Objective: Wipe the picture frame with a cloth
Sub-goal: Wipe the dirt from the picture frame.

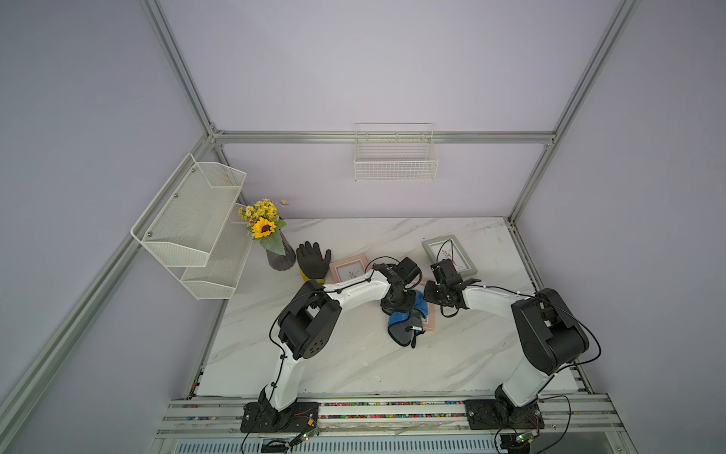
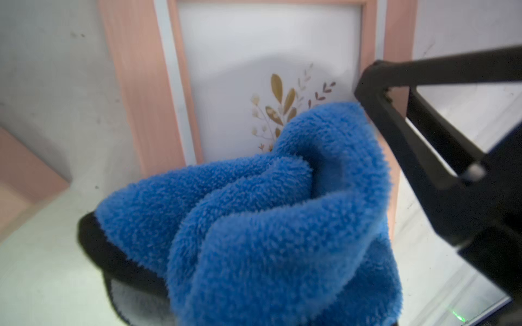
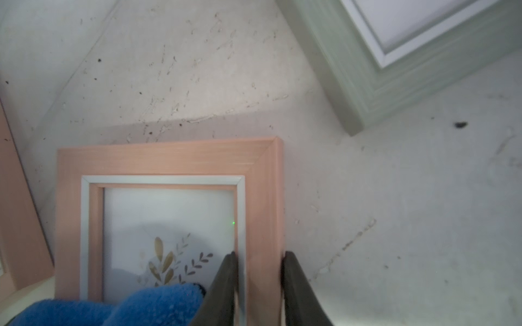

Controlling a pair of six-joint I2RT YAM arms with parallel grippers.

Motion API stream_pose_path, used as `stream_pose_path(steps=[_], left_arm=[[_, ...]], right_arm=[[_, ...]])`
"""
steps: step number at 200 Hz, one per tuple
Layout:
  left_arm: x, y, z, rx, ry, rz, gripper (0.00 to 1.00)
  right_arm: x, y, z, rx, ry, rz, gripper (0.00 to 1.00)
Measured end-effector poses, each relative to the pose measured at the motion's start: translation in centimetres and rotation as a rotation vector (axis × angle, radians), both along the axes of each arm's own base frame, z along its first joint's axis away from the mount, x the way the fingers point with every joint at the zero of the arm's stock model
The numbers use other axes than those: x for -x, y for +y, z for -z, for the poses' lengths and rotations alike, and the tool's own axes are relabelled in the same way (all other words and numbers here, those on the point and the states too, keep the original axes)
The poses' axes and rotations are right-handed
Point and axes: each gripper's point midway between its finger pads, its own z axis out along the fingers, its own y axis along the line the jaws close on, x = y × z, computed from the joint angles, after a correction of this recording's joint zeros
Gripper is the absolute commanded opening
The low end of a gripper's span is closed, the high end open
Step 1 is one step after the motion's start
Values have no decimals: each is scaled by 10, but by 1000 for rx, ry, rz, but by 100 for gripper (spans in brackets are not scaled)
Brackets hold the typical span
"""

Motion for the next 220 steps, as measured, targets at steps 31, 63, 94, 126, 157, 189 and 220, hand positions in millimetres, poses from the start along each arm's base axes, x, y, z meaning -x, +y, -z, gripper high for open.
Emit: stream_pose_path(steps=[31,63,94,126,157,189,220], left_arm=[[-53,-10,-1,27,-29,-34,2],[-67,-14,1,57,-19,-37,1],[-43,-15,5,67,-28,-5,1],[14,-4,4,55,1,56,1],[32,0,0,54,-1,74,2],[10,-7,1,60,14,57,2],[-35,-24,-1,103,-9,28,2]], right_arm=[[0,0,-1,0,-1,0,28],[1,-1,0,0,-1,2,28],[1,-1,0,-1,0,3,28],[1,-1,0,0,0,1,28],[2,0,0,2,6,-10,28],[2,1,-1,4,13,-12,28],[2,0,0,5,14,-11,28]])
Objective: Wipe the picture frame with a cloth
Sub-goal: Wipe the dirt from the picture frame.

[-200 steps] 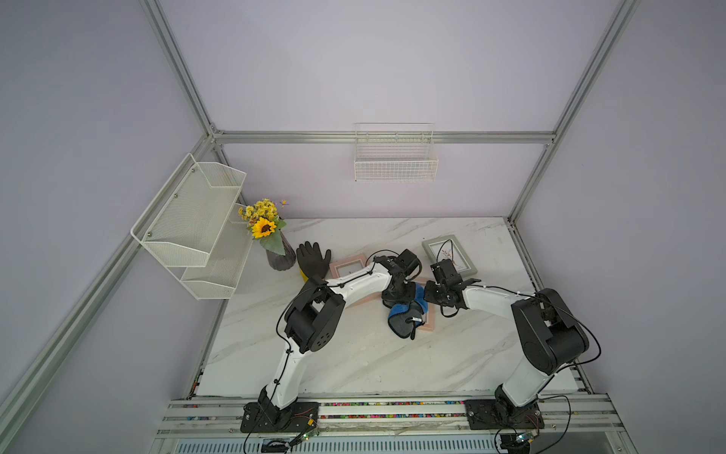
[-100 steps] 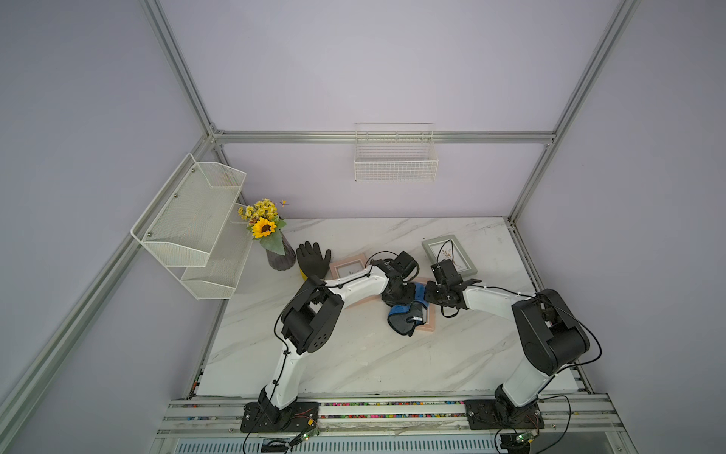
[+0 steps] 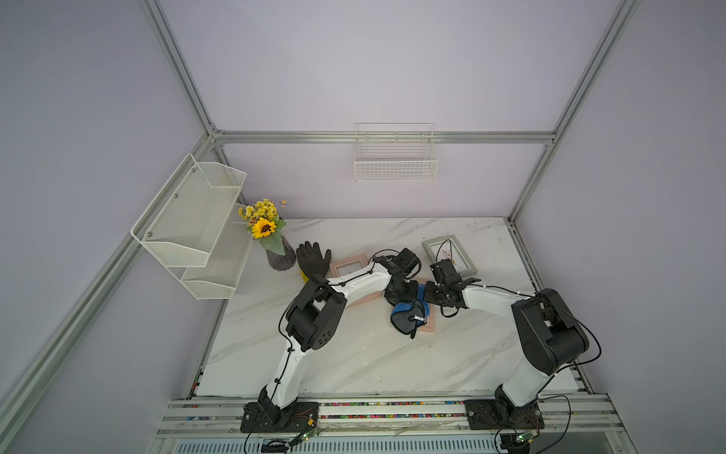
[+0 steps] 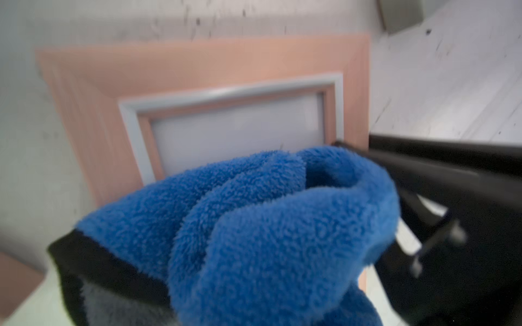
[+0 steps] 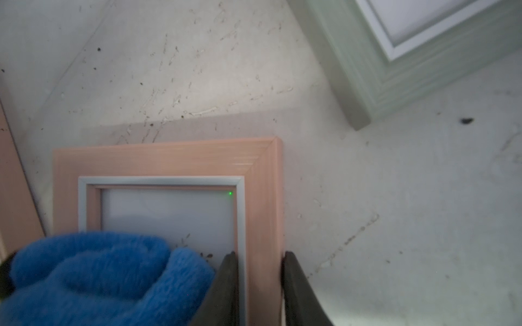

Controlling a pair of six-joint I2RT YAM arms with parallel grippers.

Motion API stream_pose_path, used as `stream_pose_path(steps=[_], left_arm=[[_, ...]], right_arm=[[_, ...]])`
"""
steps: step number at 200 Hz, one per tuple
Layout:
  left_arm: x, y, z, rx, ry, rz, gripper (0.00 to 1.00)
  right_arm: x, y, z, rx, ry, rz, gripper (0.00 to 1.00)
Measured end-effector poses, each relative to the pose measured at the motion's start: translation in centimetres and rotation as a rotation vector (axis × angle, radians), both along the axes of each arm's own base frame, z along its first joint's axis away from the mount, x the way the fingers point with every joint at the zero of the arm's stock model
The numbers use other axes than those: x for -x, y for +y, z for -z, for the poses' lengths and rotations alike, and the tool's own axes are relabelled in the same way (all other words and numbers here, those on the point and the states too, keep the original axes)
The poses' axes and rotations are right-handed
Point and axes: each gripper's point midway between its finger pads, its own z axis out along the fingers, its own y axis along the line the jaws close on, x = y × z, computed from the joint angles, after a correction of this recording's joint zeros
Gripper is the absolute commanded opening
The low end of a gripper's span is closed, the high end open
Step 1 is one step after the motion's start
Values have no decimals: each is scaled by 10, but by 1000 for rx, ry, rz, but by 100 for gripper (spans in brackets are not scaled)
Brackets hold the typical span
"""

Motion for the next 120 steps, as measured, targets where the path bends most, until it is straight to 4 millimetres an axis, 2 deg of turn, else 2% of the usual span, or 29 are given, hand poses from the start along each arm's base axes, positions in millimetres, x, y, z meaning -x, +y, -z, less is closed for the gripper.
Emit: stream_pose_path(steps=[23,49,70,100,120], left_arm=[[-18,-6,1,21,-8,-7,2],[-13,-3,5,24,-6,-1,2],[9,6,5,15,-6,13,2],[59,29,4,-36,22,48,3],[67,39,-1,-69,-5,48,3]], right_arm=[[0,0,0,0,0,1,28],[0,0,0,-1,0,2,28],[0,0,0,-1,0,1,28],[0,0,0,-1,0,1,28],[1,2,1,-7,4,-4,28]])
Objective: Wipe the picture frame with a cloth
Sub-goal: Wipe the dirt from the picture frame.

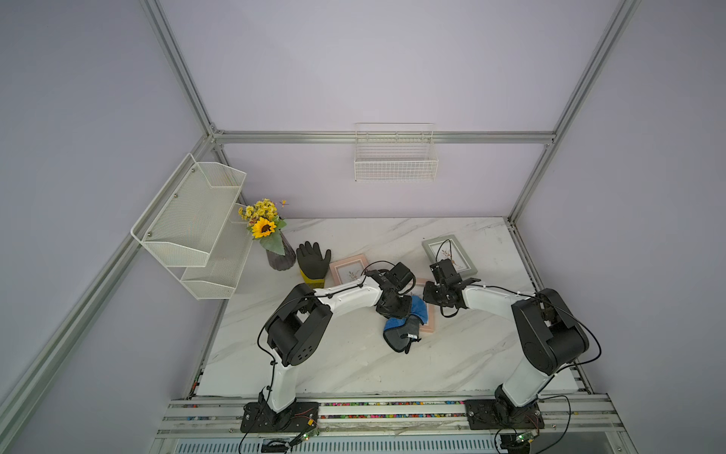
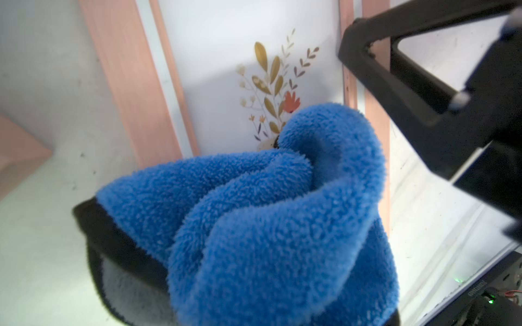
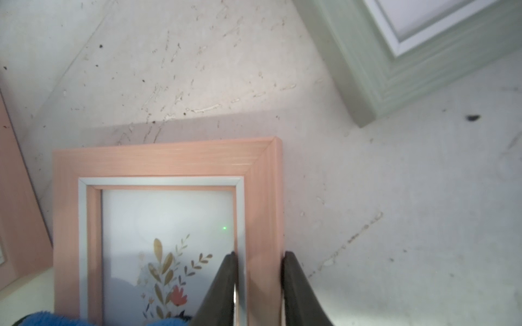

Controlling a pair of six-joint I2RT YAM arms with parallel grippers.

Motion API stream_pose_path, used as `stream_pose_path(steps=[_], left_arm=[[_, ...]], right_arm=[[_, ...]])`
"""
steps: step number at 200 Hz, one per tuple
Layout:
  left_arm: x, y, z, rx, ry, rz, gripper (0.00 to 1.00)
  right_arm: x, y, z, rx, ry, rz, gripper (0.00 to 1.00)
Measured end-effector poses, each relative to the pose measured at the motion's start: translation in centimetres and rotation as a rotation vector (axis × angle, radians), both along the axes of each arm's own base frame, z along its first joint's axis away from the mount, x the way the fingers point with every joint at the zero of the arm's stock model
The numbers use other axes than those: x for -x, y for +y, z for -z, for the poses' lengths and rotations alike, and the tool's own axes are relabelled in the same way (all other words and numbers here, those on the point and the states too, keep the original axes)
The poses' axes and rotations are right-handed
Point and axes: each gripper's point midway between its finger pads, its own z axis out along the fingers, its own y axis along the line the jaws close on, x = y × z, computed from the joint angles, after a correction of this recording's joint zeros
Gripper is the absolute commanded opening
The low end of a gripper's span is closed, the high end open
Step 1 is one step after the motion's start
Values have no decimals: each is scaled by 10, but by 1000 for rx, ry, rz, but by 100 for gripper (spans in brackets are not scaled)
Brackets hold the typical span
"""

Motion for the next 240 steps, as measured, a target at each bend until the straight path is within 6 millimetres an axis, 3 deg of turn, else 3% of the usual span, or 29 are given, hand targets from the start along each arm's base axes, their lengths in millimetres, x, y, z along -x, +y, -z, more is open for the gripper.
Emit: stream_pose_path(steps=[25,55,102,116,140,169,190,217,240], left_arm=[[-9,6,0,-38,-13,-18,1],[-15,-6,3,-48,-13,-10,1],[12,-52,0,30,-13,48,1],[15,-58,-1,43,-17,45,1],[11,-44,1,56,-24,1,1],[-4,9,0,18,-19,-104,1],[-16,30,-5,13,-29,-150,2],[-14,27,-6,15,-22,-142,2],[-2,3,-7,14,-14,-87,2]], right_arm=[[-1,1,0,-5,-1,2,28],[-1,1,0,-6,-2,5,28],[-1,0,0,0,-2,8,28],[-1,-1,0,0,-2,9,28],[-1,-1,0,1,-1,9,28],[-1,0,0,-1,-2,8,28],[-1,1,-1,-10,-3,16,28],[-1,1,-1,-11,-3,18,28],[-1,0,-1,-9,-2,19,28]])
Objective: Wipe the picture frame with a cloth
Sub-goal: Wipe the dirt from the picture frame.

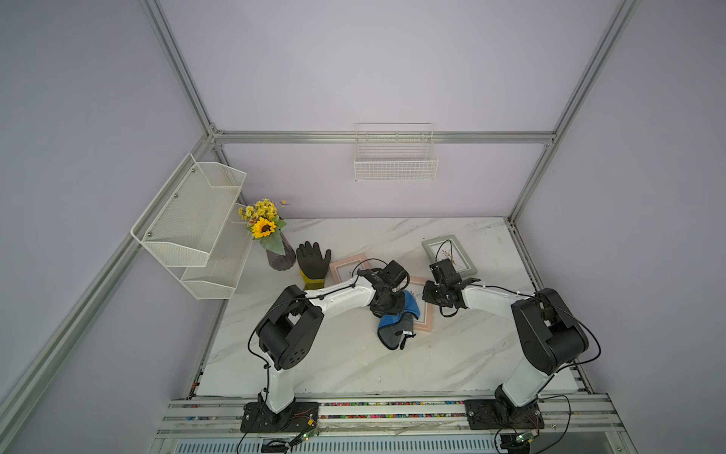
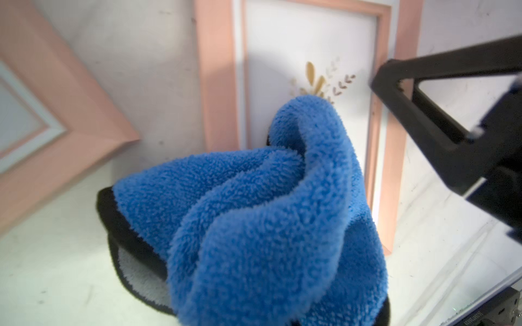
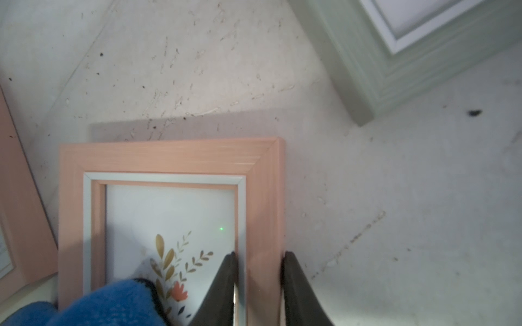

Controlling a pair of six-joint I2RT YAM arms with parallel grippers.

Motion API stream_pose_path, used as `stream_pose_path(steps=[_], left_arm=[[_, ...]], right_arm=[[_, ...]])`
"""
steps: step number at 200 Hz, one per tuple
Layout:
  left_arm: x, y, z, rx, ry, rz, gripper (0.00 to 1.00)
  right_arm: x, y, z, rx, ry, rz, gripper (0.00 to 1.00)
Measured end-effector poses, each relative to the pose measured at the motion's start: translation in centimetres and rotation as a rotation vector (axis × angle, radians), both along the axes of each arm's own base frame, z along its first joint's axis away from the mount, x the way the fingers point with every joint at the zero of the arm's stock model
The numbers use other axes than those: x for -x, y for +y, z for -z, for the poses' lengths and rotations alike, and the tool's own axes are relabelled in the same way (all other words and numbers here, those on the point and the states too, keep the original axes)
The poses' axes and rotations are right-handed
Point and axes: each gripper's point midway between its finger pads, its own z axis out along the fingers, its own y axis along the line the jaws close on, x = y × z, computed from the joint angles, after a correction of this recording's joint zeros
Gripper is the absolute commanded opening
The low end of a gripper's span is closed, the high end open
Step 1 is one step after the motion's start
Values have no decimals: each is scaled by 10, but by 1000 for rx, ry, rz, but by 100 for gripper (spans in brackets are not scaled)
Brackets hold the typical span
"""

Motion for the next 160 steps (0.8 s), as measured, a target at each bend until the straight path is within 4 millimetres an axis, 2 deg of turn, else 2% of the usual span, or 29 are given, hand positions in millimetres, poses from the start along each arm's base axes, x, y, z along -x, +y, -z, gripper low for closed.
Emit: stream_pose_path(steps=[28,43,70,100,117,141,160], left_arm=[[18,-41,5,52,36,76,2],[23,-52,3,85,56,93,2],[18,-43,5,80,65,75,2],[1,1,9,67,85,-9,2],[-8,15,7,71,83,-36,2],[-6,10,8,74,85,-21,2],[-2,-8,8,72,88,13,2]], right_arm=[[1,0,0,4,2,-3,28],[1,-1,0,6,1,-4,28],[1,-1,0,6,0,-5,28],[1,-1,0,6,0,-5,28],[1,2,-1,-5,0,-4,28],[1,2,-1,-9,1,-2,28],[1,1,-2,-4,2,-1,28]])
